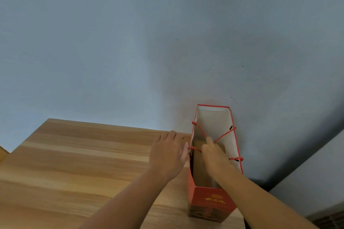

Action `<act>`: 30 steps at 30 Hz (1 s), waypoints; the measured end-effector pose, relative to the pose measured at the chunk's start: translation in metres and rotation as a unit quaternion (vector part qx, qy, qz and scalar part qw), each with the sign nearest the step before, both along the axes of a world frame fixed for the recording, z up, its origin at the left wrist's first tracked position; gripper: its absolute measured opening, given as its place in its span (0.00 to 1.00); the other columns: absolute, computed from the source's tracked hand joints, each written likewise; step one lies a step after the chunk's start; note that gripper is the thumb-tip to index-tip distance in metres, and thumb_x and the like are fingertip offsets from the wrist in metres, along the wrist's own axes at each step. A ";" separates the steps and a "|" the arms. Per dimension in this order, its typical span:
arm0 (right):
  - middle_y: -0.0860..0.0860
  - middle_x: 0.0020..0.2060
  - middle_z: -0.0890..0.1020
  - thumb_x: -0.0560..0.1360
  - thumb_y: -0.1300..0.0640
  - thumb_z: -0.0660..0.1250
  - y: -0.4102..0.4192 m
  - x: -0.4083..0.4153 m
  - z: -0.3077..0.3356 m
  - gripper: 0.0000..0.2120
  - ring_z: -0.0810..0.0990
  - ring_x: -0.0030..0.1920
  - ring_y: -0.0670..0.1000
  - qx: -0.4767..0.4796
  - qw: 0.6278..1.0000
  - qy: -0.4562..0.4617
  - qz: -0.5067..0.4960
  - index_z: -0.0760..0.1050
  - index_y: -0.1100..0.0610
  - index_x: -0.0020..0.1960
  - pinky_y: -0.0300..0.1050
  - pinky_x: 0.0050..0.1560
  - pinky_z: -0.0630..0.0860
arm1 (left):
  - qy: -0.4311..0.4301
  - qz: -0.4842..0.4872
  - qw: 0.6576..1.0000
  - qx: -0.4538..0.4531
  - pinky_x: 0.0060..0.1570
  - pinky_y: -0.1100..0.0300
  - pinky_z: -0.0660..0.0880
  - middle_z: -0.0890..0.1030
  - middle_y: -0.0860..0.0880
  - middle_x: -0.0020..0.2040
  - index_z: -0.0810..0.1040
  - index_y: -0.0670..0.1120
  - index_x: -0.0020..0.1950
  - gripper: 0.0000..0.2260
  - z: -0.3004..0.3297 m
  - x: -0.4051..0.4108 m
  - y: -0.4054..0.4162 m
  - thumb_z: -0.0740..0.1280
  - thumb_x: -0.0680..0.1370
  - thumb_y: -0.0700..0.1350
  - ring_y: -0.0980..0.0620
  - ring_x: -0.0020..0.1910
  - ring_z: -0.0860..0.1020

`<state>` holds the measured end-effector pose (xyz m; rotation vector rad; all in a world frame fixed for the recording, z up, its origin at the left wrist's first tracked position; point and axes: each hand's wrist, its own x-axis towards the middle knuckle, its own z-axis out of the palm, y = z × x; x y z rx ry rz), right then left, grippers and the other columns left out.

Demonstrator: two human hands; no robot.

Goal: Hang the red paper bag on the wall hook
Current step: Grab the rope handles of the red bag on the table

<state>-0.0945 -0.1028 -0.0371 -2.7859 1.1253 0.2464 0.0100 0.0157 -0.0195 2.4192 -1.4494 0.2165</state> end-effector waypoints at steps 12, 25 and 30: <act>0.59 0.59 0.81 0.79 0.69 0.60 0.016 0.003 0.164 0.12 0.82 0.58 0.59 -0.096 0.987 -0.127 0.021 0.78 0.63 0.58 0.48 0.54 0.77 | 0.087 -0.037 0.995 -0.039 0.65 0.53 0.67 0.80 0.54 0.59 0.73 0.53 0.64 0.32 0.058 -0.046 -0.038 0.51 0.68 0.69 0.50 0.59 0.76; 0.58 0.36 0.81 0.72 0.64 0.70 0.024 0.001 0.194 0.06 0.83 0.38 0.56 0.059 0.977 -0.203 0.002 0.76 0.65 0.38 0.47 0.36 0.79 | 0.198 0.051 0.962 -0.179 0.40 0.56 0.73 0.81 0.52 0.36 0.76 0.48 0.42 0.05 0.098 -0.054 -0.018 0.67 0.76 0.47 0.48 0.36 0.77; 0.58 0.42 0.88 0.69 0.56 0.72 0.029 -0.009 0.209 0.06 0.79 0.33 0.52 0.201 0.956 -0.191 0.094 0.86 0.58 0.41 0.43 0.34 0.74 | 0.265 0.006 0.956 -0.127 0.42 0.47 0.80 0.85 0.49 0.38 0.80 0.49 0.43 0.04 0.116 -0.034 0.026 0.66 0.75 0.42 0.48 0.39 0.83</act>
